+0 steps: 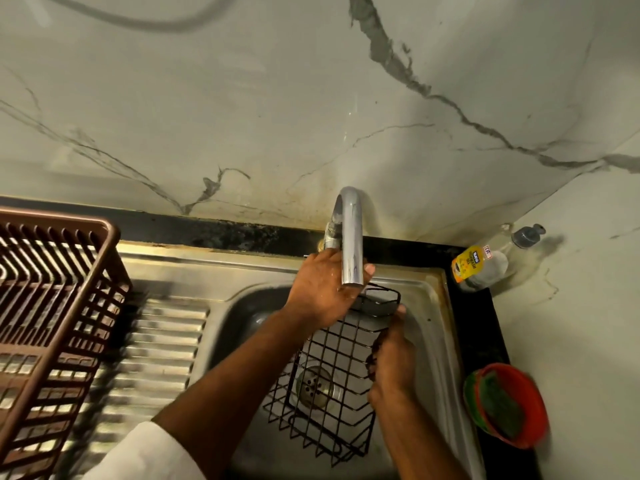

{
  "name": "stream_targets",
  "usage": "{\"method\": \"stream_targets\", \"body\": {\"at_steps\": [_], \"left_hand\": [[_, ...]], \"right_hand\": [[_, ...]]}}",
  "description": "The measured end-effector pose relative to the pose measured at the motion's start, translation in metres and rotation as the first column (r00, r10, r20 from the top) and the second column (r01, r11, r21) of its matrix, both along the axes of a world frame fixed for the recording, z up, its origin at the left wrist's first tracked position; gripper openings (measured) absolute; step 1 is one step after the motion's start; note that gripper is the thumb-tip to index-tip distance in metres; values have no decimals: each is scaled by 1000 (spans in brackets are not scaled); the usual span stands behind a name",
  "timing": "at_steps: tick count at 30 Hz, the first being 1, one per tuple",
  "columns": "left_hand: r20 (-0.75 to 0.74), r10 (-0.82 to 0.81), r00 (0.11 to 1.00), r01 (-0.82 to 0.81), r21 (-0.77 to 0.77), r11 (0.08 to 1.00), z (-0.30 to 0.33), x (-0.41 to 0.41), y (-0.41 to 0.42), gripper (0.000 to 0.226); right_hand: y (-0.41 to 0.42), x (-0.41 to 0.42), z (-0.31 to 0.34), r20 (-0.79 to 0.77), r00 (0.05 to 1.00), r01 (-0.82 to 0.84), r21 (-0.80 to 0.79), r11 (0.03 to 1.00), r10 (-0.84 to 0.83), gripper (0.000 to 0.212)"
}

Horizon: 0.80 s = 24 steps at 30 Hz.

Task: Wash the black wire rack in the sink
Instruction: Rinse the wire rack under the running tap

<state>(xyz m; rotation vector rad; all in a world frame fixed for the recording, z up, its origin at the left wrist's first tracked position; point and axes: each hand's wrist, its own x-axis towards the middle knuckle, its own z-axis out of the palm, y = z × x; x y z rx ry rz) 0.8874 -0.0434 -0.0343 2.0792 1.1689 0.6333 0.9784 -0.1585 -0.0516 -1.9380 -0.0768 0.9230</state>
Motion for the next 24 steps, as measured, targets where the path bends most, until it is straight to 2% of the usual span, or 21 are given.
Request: {"method": "stream_targets", "body": {"at_steps": [3, 5, 7, 10, 16, 20, 24], "left_hand": [[8, -80, 997, 79, 101, 992, -2, -2, -8, 52], [-114, -161, 980, 178, 156, 972, -6, -10, -22, 61], [-203, -214, 955, 247, 152, 957, -17, -21, -42, 66], [-257, -275, 926, 312, 117, 943, -31, -43, -73, 68], [-246, -304, 920, 346, 149, 926, -47, -85, -111, 67], [-255, -321, 912, 368, 164, 915, -38, -79, -89, 64], [-187, -288, 939, 321, 172, 931, -10, -44, -49, 66]], "right_hand": [[3, 5, 3, -85, 993, 86, 26, 996, -84, 65], [1, 8, -1, -162, 975, 153, 13, 988, -149, 65], [-3, 12, -2, -204, 957, 207, -17, 978, -206, 68], [-6, 20, 0, -205, 942, 267, -28, 963, -267, 70], [-4, 30, 14, -219, 935, 296, 57, 954, -277, 63], [3, 22, 21, -228, 923, 338, 99, 936, -310, 63], [10, -2, 18, -125, 953, 294, 166, 941, -276, 66]]}}
